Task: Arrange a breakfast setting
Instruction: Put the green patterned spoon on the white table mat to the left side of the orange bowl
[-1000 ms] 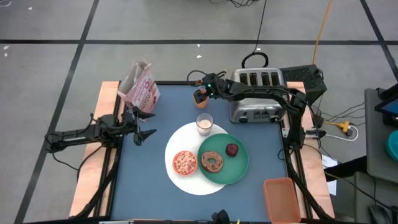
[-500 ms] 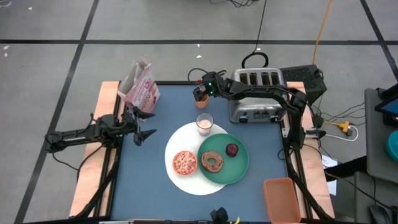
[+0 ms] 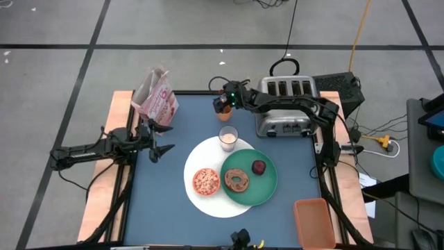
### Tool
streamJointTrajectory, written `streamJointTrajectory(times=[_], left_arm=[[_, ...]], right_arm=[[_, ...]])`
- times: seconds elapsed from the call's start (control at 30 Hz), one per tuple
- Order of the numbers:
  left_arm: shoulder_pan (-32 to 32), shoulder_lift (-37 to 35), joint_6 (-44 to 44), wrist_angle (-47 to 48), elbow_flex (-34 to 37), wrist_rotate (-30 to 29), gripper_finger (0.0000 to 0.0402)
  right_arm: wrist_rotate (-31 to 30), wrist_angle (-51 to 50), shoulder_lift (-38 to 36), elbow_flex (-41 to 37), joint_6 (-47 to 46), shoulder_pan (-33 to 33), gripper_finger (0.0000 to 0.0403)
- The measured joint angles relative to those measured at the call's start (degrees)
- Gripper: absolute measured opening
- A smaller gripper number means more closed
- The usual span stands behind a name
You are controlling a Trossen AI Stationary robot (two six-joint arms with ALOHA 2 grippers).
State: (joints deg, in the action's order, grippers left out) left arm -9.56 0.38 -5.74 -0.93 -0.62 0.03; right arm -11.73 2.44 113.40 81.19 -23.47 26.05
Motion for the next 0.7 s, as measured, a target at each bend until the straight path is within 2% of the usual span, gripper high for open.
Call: streamJointTrajectory(times=[0.37,0.7], left_arm=[[0.0,0.0,0.0,0.0,0.0,0.0,0.0392],[0.0,0.0,-0.1,0.0,0.0,0.0,0.0392]], right_arm=[[-0.1,-0.8,0.3,0.0,0.0,0.3,0.0356],[0.0,-0.2,1.8,0.0,0.1,0.3,0.0303]])
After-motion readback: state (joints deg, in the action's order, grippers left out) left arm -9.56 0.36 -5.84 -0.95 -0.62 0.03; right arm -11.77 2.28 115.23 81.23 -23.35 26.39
